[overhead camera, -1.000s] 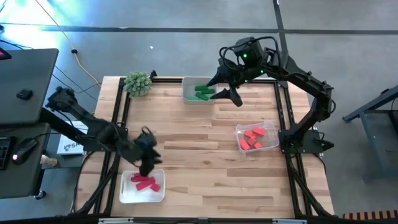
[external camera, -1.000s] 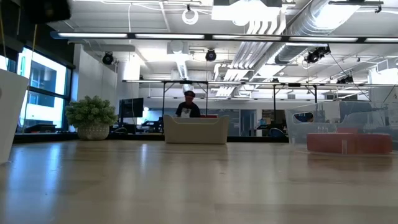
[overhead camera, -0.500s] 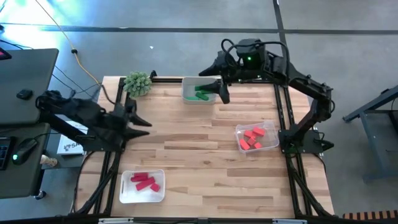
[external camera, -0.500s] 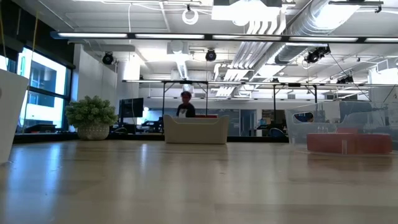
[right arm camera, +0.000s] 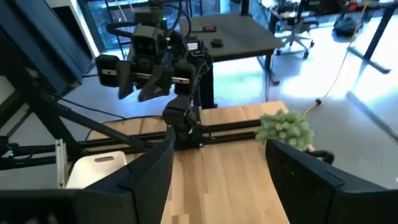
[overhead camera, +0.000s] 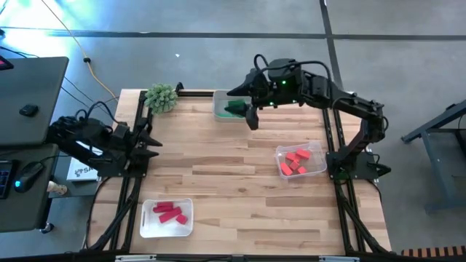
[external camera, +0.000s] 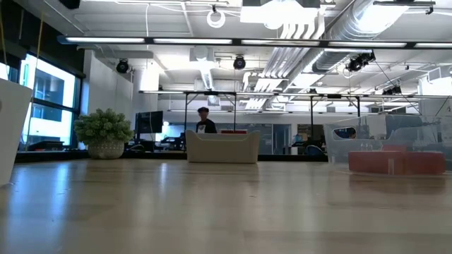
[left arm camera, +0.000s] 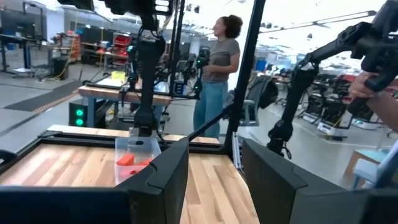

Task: Sort & place blocks by color
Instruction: Return to Home Position

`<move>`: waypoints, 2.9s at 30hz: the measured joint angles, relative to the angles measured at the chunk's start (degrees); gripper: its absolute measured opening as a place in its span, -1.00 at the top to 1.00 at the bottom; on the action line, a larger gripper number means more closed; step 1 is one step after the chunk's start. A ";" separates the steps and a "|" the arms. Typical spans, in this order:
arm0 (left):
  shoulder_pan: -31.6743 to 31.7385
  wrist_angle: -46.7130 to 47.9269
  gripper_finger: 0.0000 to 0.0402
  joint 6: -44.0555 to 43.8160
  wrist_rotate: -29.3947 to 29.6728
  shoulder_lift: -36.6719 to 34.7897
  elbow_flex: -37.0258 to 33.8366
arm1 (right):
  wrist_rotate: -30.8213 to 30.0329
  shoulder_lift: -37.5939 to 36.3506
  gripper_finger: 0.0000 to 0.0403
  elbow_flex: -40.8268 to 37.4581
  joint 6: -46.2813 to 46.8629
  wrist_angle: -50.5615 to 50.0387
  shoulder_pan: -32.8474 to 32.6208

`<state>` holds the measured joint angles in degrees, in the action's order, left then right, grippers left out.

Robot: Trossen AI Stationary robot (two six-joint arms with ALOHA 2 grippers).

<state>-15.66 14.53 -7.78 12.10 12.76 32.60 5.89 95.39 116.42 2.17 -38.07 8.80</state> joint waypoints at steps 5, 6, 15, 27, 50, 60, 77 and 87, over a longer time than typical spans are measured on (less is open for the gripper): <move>0.00 0.69 0.31 -1.00 -0.11 -8.46 -5.62 | 0.63 0.84 -0.22 -0.02 0.85 -0.22 -1.58; 0.00 0.80 0.31 -0.99 -0.26 -10.09 -6.55 | 0.73 0.92 -0.22 -0.02 0.84 -0.23 -2.03; 0.00 2.89 0.31 -0.23 -1.16 -12.26 -11.92 | -2.78 1.95 -0.22 -0.02 1.93 1.95 -4.35; 0.00 -8.01 0.31 -4.85 -1.42 -12.51 -22.88 | -2.42 1.75 -0.22 -0.02 4.44 -0.54 -5.35; 0.02 -17.37 0.31 -10.10 2.78 -11.66 -31.94 | -18.76 -9.68 -0.22 -6.48 5.35 -22.68 -9.86; 0.00 -17.39 0.31 -6.34 3.54 -11.66 -31.94 | -21.21 -36.55 -0.22 -40.90 9.36 -2.79 -9.44; 0.00 -17.39 0.31 6.48 3.54 -11.63 -31.91 | -18.97 -72.72 -0.22 -88.48 6.84 24.68 -9.45; 0.00 -17.39 0.31 6.48 3.54 -11.63 -31.91 | -10.75 -88.63 -0.22 -102.27 7.00 31.10 -9.45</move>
<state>-15.66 -2.85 -1.30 15.64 1.13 0.69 -4.86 6.76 14.15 9.16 -6.96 -0.64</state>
